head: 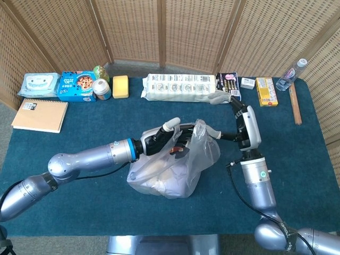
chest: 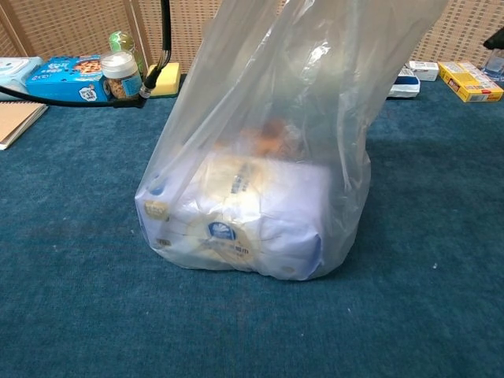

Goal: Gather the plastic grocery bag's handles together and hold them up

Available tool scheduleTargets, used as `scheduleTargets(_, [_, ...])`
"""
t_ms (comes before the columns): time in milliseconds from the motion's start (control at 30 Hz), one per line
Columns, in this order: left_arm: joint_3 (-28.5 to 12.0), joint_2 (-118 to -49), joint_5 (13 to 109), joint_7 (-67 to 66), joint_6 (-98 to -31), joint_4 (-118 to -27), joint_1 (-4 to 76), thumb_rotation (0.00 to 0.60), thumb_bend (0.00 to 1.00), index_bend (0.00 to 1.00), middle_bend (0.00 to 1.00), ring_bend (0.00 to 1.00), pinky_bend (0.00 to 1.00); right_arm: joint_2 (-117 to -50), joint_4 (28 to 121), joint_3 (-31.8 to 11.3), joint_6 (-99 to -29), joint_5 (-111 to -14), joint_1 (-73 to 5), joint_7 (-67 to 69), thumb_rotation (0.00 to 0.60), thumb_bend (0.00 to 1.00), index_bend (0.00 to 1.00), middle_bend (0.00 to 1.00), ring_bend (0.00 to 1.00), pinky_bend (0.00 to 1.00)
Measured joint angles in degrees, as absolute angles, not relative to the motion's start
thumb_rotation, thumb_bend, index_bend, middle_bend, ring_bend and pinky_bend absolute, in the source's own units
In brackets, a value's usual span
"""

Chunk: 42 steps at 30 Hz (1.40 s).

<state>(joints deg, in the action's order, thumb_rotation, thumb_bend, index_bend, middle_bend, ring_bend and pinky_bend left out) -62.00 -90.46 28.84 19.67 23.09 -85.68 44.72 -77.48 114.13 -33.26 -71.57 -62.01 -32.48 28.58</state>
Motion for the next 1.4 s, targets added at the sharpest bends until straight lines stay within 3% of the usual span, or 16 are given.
scheduleTargets(700, [-62.0, -92.7, 25.3, 20.0, 25.7, -82.3, 48.0, 0.000, 0.08, 0.25, 0.20, 0.09, 0.21, -76.5, 113.3, -35.6, -68.3, -55.9, -36.6, 23.7, 0.600, 0.16, 0.41, 0.32, 0.19, 0.08])
scheduleTargets(1400, [-63.4, -95.3, 19.9, 24.2, 26.8, -78.8, 48.5, 0.000, 0.08, 0.32, 0.24, 0.13, 0.23, -74.6, 109.2, -34.9, -63.8, -51.6, -37.1, 23.7, 0.600, 0.16, 0.41, 0.32, 0.18, 0.08])
